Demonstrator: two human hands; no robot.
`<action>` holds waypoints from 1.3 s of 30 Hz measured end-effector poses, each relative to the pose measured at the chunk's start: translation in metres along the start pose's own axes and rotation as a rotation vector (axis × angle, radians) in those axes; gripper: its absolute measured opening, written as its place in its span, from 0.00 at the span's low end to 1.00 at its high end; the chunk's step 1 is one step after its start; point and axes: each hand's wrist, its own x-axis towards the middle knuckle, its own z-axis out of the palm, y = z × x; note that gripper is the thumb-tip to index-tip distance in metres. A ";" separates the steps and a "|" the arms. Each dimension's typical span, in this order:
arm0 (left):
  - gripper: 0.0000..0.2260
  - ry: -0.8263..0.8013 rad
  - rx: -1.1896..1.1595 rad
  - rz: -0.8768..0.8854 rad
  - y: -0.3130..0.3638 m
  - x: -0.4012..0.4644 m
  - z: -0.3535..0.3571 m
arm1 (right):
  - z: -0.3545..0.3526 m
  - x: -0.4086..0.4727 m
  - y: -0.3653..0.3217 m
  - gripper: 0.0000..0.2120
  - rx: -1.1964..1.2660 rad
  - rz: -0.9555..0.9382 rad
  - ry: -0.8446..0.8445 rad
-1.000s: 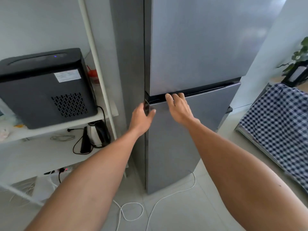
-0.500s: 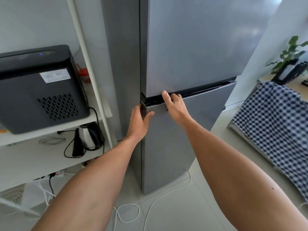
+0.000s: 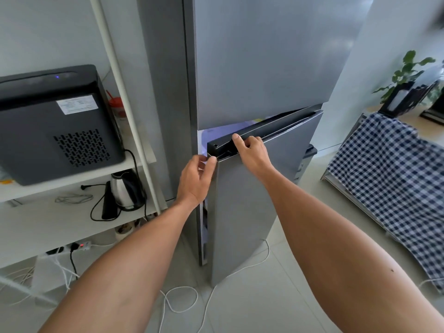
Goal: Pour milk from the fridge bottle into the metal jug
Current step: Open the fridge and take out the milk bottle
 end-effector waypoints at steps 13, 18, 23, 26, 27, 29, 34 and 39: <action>0.12 -0.321 0.253 0.145 0.069 -0.070 0.071 | -0.132 -0.086 0.059 0.28 0.020 0.139 0.070; 0.12 -0.442 0.341 0.231 0.103 -0.104 0.121 | -0.198 -0.116 0.089 0.20 -0.026 0.147 0.115; 0.12 -0.590 0.391 0.308 0.126 -0.119 0.171 | -0.260 -0.132 0.120 0.16 -0.110 0.180 0.122; 0.13 -0.667 0.421 0.367 0.141 -0.120 0.199 | -0.287 -0.136 0.138 0.15 -0.224 0.194 0.178; 0.13 -0.696 0.431 0.375 0.145 -0.118 0.208 | -0.294 -0.137 0.144 0.15 -0.265 0.204 0.211; 0.15 -0.748 0.459 0.398 0.152 -0.116 0.226 | -0.307 -0.138 0.156 0.15 -0.349 0.234 0.265; 0.17 -0.867 0.479 0.483 0.164 -0.112 0.266 | -0.328 -0.134 0.180 0.15 -0.581 0.264 0.378; 0.18 -0.927 0.441 0.609 0.165 -0.109 0.297 | -0.343 -0.125 0.205 0.16 -0.698 0.312 0.432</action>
